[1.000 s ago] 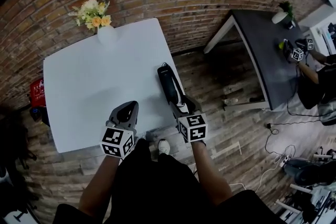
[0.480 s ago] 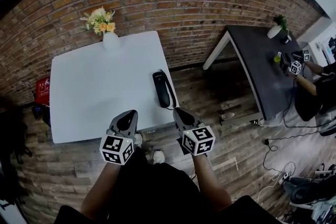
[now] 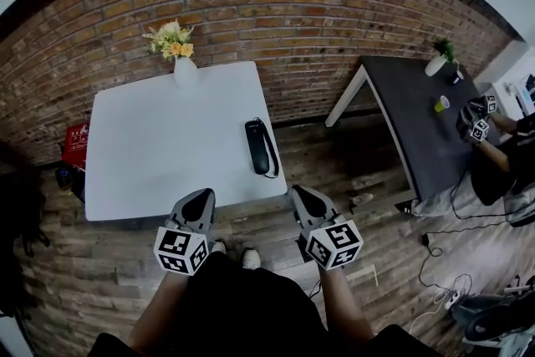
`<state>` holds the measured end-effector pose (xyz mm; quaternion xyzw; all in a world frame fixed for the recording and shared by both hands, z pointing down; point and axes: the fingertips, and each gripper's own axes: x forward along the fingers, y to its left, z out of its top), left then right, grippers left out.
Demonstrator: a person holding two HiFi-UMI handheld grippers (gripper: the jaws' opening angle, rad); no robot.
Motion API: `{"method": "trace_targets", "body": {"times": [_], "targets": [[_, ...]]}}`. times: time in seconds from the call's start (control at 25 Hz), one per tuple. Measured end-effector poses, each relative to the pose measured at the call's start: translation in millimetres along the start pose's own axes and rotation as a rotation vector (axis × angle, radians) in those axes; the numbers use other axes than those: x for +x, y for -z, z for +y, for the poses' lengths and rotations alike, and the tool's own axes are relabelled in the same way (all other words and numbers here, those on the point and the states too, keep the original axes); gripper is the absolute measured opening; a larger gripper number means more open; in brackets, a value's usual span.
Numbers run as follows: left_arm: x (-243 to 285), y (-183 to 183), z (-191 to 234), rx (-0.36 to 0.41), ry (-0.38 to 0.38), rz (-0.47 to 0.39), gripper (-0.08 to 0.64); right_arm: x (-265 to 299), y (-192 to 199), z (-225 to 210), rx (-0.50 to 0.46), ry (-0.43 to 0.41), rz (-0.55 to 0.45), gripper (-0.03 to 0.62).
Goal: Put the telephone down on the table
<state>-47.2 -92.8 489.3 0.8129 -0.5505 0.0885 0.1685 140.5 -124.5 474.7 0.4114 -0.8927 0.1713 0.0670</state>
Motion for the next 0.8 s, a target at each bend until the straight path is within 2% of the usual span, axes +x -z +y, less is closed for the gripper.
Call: {"method": "trace_targets", "body": {"times": [0.48,0.8], "targets": [[-4.4,-11.0,0.4,0.022,0.087,0.019,0.014,-7.8,-3.2,13.3,-0.016,0.06,-0.002,0.021],[-1.2,-18.4,13.1,0.038,0.092,0.018,0.014,-5.9,-4.8,14.3,-0.019,0.091,-0.006,0.021]]}}
